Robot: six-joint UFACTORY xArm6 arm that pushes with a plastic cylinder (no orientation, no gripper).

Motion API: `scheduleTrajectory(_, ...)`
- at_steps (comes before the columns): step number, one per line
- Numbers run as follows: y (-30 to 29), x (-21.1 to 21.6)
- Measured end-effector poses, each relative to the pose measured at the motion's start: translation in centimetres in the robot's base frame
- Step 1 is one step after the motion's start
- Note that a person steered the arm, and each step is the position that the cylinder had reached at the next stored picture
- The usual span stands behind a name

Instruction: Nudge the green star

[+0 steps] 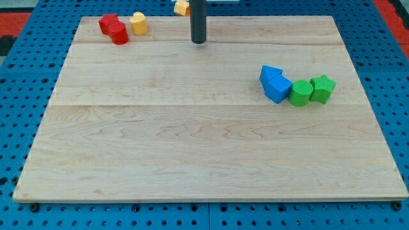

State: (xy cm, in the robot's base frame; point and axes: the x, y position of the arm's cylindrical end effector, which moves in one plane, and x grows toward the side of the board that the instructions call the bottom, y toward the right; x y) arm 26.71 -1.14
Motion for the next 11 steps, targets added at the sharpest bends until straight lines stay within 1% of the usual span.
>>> scheduleTrajectory(1, 1.1, 0.4)
scheduleTrajectory(2, 1.0, 2.8)
scheduleTrajectory(3, 8.1, 2.2)
scheduleTrajectory(4, 20.2, 1.8)
scheduleTrajectory(5, 29.7, 5.9)
scheduleTrajectory(6, 34.0, 11.7)
scheduleTrajectory(7, 32.6, 17.3)
scheduleTrajectory(8, 30.8, 19.1)
scheduleTrajectory(9, 30.1, 18.1)
scheduleTrajectory(11, 24.0, 14.9)
